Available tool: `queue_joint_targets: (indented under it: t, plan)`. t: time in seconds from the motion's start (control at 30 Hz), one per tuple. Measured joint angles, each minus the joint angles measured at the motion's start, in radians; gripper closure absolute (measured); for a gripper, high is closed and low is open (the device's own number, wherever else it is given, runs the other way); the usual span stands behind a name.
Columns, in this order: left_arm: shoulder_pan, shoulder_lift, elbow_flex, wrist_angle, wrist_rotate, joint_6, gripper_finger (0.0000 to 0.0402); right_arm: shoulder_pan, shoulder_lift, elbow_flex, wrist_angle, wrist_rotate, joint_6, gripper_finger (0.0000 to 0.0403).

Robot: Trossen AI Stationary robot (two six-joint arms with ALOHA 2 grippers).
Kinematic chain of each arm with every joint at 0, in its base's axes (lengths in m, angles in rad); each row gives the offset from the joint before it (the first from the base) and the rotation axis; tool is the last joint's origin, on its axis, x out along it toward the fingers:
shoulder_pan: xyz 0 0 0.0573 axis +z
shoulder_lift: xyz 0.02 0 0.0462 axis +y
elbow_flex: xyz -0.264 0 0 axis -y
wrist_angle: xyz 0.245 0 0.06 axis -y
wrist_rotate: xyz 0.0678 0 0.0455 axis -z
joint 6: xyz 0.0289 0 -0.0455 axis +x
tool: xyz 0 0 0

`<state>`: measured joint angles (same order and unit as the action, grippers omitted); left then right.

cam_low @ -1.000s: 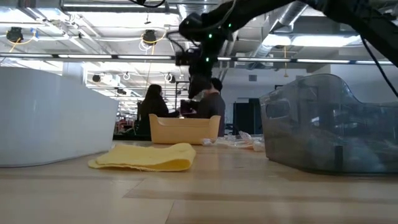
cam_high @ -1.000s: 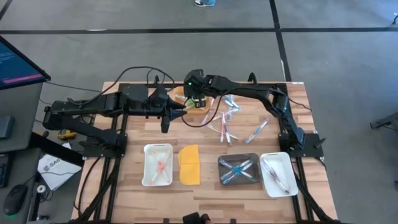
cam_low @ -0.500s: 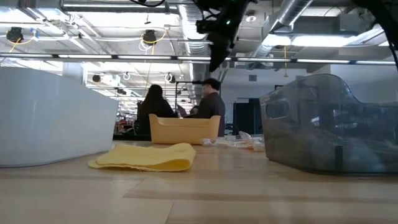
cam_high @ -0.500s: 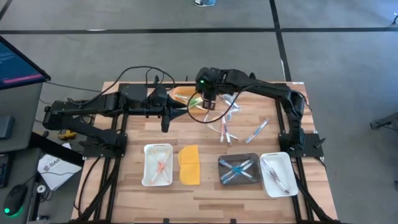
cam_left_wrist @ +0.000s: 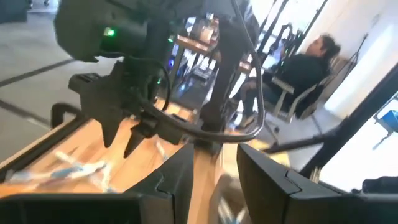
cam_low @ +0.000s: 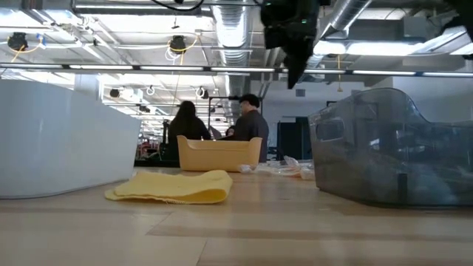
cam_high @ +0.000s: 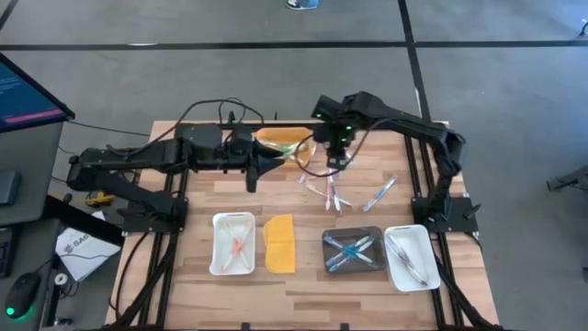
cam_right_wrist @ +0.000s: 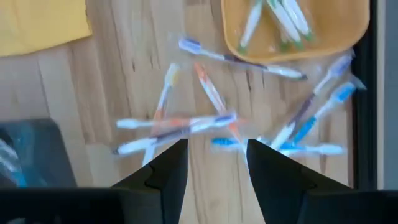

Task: Pick & Place Toothbrushes
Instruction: Put the blue toothbrush into the black bin

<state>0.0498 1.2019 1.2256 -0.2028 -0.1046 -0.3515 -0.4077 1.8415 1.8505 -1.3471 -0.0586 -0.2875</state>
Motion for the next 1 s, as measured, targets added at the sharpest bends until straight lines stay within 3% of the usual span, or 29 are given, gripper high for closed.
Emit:
queue_joint_targets:
  t: [0.53,0.73,1.0]
  plan:
    - [0.0,0.193,0.001,0.201,-0.004,-0.191,0.0285,-0.023,-0.579,-0.756,0.175,-0.006,-0.145,0.0268]
    - [-0.002,0.236,0.0,0.208,0.017,-0.26,0.0285,-0.026,-0.666,-0.943,0.213,0.007,-0.291,0.0261]
    - [-0.011,0.23,0.0,0.221,0.025,-0.26,0.0285,-0.02,-0.67,-1.13,0.246,0.007,-0.325,0.027]
